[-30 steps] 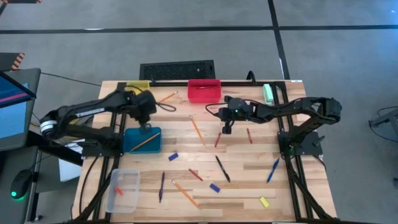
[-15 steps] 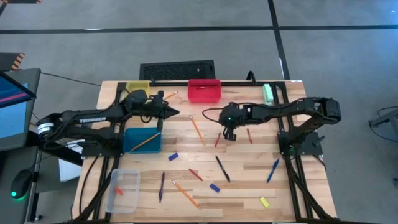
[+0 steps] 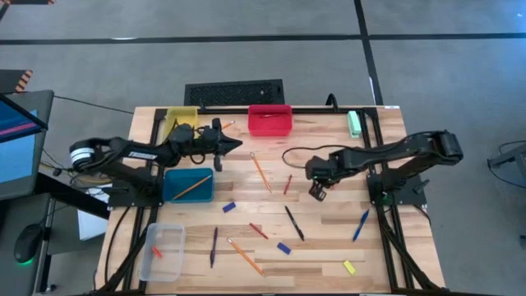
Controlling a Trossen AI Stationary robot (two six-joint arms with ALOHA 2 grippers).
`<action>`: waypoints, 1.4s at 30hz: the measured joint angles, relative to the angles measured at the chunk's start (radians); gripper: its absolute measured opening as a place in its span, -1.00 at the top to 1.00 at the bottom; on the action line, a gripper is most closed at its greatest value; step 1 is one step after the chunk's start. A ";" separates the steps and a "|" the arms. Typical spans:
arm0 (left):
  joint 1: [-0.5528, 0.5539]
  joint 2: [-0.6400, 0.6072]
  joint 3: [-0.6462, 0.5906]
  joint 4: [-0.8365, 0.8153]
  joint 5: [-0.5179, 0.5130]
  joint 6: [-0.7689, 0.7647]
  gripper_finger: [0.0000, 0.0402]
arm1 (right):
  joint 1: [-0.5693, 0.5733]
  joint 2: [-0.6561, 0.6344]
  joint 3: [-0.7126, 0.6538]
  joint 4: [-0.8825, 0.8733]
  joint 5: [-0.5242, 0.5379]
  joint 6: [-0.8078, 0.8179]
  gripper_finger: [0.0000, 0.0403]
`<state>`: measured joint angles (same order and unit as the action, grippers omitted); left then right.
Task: Sort crayons/erasers/pens/pencils in bins
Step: Put the red crayon into the red bin
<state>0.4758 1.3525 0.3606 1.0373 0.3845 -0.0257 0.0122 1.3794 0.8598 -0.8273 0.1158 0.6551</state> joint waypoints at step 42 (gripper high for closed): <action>-0.046 0.121 0.000 0.085 0.056 -0.056 1.00 | -0.107 -0.016 -0.163 0.012 0.012 0.571 0.34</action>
<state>0.4297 1.4734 0.3611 1.1225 0.4410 -0.0820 -0.0947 1.3632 0.6968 -0.8149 0.1276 1.2261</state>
